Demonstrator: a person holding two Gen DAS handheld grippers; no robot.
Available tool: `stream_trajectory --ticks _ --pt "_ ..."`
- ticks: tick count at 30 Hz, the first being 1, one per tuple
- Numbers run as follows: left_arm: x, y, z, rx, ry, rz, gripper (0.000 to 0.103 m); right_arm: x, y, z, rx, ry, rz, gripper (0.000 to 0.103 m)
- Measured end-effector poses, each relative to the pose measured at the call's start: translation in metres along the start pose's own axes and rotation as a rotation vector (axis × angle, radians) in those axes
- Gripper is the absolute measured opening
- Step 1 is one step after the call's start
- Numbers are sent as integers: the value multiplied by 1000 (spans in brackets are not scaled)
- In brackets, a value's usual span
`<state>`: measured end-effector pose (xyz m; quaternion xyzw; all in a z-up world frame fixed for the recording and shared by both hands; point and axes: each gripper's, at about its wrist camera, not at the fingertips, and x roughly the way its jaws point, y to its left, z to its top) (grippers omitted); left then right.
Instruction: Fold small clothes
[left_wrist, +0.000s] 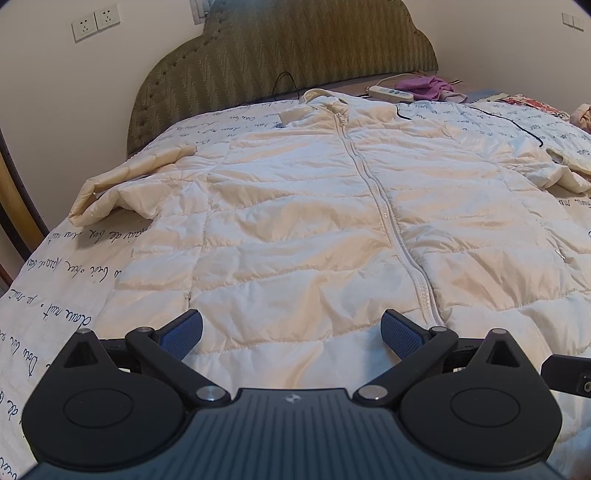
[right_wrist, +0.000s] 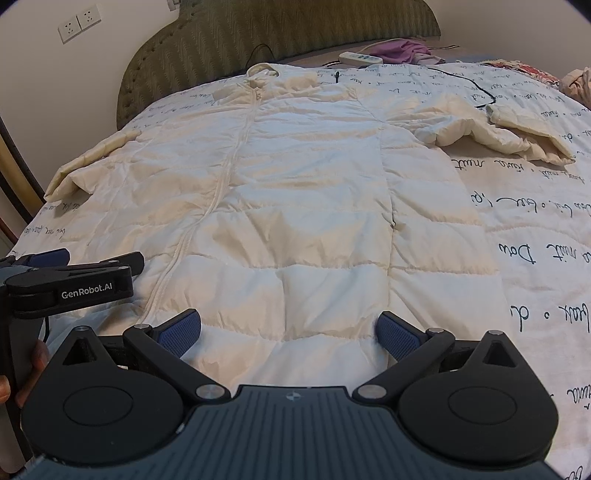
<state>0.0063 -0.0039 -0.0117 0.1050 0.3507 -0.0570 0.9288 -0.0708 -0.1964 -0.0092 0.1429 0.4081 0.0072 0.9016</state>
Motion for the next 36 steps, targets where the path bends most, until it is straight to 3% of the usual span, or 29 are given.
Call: stream_trajectory --ticks 26,36 --pt "17 -29 28 11 -18 -33 103 9 -16 14 -21 -57 23 103" --pt "32 -49 46 -22 -45 -102 103 4 -27 22 -183 -175 -34 103"
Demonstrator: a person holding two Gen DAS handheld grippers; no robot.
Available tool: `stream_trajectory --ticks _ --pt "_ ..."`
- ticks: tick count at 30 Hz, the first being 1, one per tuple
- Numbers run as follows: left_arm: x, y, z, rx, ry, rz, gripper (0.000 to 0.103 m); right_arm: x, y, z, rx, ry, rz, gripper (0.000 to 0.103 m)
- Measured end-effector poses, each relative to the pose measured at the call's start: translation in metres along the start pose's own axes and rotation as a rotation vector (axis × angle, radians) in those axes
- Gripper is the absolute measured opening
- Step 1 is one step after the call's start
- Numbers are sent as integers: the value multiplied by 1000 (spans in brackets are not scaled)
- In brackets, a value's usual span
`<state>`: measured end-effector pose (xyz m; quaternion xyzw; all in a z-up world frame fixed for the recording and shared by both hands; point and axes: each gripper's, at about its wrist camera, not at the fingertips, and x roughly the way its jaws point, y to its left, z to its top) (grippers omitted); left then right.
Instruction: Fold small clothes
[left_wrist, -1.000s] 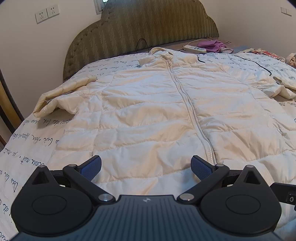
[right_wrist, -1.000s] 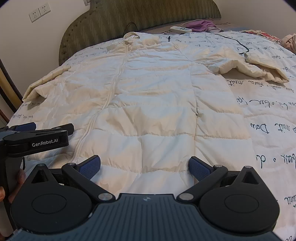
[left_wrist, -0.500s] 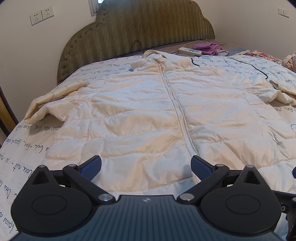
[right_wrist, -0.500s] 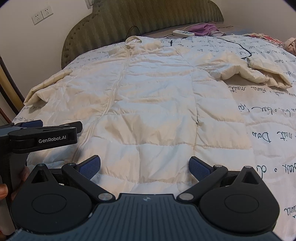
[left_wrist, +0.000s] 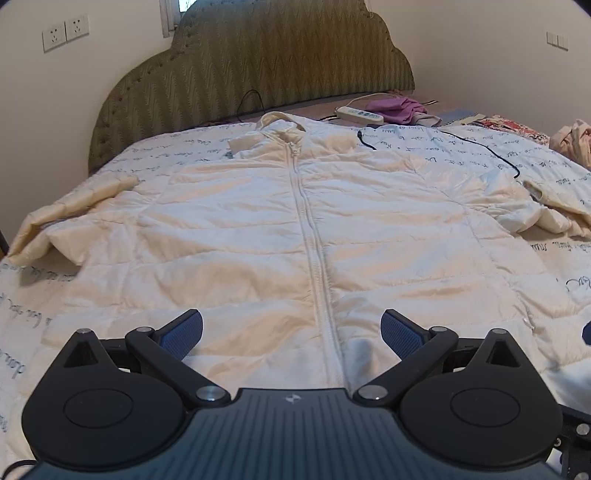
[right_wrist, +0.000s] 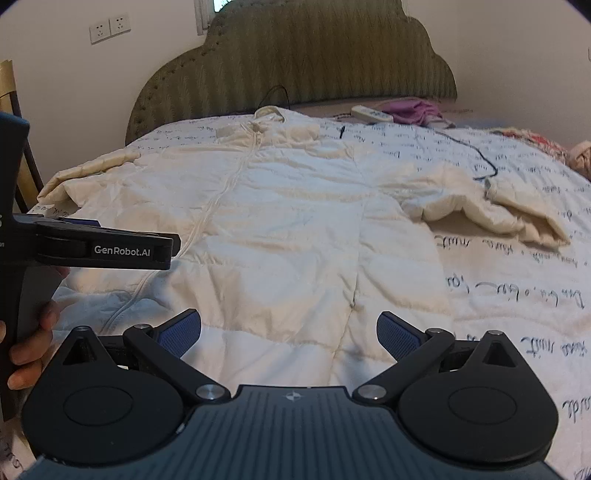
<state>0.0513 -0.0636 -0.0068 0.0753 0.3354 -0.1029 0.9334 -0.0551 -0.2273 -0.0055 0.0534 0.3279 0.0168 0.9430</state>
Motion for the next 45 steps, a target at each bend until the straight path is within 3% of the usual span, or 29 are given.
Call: stream_trajectory --ticks 6,18,20,22,27,30,35,38,42,45 --pt "24 -11 -13 43 65 18 103 3 -26 10 -113 -102 -154 103" --pt "30 -21 -36 90 0 53 103 62 -143 51 -119 -122 -452 93" --pt "30 -21 -38 94 -7 56 103 74 -157 60 -138 -127 -503 87" --pt "30 -21 -39 95 -14 58 103 87 -171 70 -159 -117 -552 80" --pt "31 -20 -41 90 -24 54 103 123 -194 80 -239 -24 -621 79" --pt "31 -21 -43 88 -33 56 103 142 -194 76 -303 32 -622 79" --pt "32 -22 -44 91 -43 59 103 166 -185 77 -434 38 -687 77" --pt "32 -21 -45 86 -46 55 103 177 -188 83 -432 68 -662 67" --pt "32 -20 -45 82 -48 52 103 180 -195 90 -335 81 -622 22" --pt "32 -19 -45 80 -48 50 103 173 -202 93 -250 51 -625 11"
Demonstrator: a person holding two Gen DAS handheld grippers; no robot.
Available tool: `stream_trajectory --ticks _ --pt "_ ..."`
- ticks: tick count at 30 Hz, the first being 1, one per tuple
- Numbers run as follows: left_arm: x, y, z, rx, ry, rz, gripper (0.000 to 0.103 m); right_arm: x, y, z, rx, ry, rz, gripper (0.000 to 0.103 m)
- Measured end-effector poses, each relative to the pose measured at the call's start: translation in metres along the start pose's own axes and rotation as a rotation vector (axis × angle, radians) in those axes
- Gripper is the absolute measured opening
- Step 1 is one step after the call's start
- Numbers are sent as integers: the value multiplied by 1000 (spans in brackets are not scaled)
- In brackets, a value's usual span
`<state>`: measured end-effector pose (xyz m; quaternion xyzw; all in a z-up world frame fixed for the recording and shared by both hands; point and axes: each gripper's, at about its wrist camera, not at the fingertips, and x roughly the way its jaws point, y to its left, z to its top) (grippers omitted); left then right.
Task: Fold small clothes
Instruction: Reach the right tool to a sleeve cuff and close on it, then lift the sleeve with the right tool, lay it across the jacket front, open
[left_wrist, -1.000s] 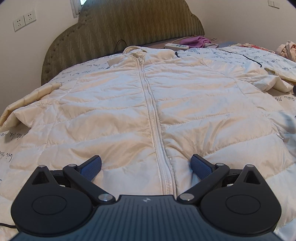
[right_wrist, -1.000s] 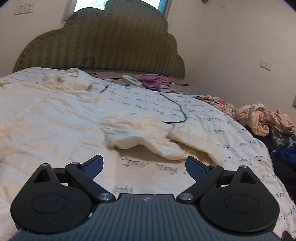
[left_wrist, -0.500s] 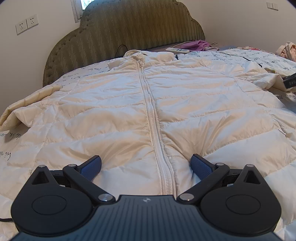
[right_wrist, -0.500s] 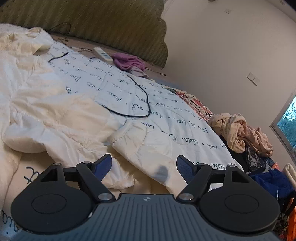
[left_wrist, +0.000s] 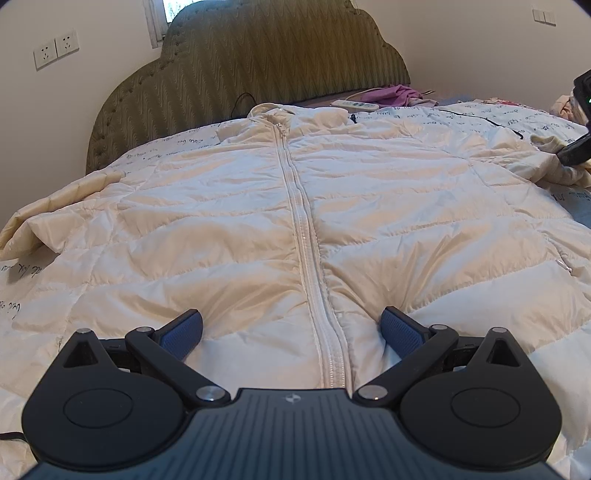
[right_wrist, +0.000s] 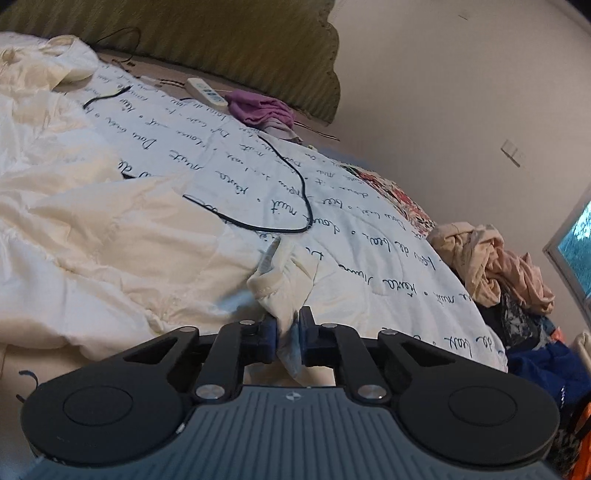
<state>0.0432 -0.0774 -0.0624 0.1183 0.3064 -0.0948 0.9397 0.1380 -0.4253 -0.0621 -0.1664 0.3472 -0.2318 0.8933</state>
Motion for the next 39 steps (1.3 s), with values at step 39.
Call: stream_trajectory --ticks 39 --pt "0 1 0 -8 0 -5 103 -116 14 52 382 -233 485 8"
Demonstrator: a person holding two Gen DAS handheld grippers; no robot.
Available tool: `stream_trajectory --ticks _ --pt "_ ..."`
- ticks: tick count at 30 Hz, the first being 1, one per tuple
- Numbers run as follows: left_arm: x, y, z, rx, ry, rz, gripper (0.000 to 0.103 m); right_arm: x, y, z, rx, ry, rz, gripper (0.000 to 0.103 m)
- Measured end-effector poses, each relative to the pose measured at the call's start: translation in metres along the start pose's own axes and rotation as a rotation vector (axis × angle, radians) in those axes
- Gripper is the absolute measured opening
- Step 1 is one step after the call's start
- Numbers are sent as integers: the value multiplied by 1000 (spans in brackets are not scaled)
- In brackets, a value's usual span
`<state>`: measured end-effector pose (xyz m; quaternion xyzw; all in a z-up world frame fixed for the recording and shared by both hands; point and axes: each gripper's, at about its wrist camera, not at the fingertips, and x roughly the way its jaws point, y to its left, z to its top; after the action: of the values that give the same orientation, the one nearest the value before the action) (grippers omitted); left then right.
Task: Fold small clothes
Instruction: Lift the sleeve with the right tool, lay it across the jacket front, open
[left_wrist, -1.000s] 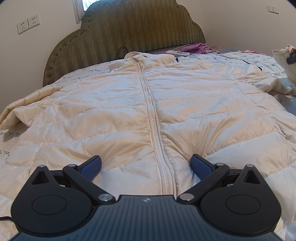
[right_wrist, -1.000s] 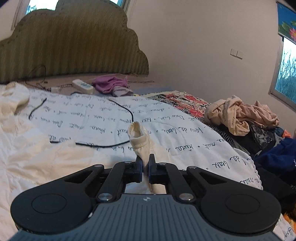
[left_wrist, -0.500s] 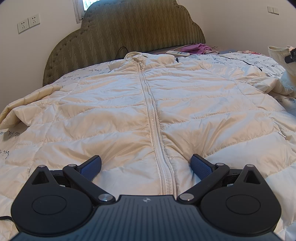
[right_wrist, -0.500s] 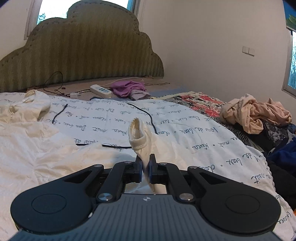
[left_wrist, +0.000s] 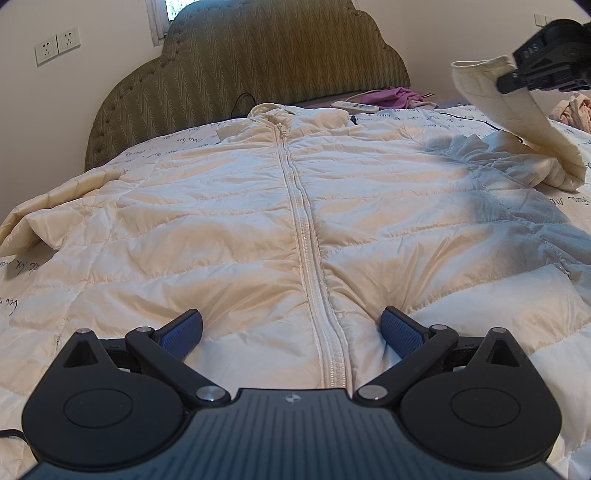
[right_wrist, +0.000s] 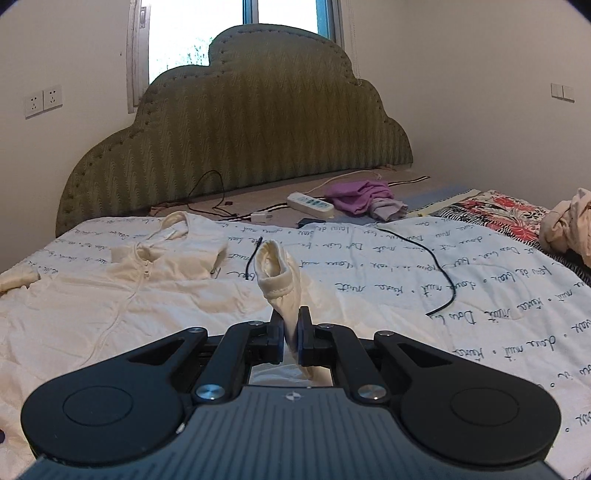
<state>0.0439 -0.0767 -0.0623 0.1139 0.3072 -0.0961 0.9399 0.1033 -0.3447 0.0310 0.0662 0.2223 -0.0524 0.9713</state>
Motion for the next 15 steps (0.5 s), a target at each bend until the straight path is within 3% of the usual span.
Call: stream_trajectory --ticks 7,15 --pt "0 0 0 -8 0 -6 103 22 38 -2 79 47 119 9" --pt "0 0 0 -9 0 -7 103 43 90 -1 85 100 243 9"
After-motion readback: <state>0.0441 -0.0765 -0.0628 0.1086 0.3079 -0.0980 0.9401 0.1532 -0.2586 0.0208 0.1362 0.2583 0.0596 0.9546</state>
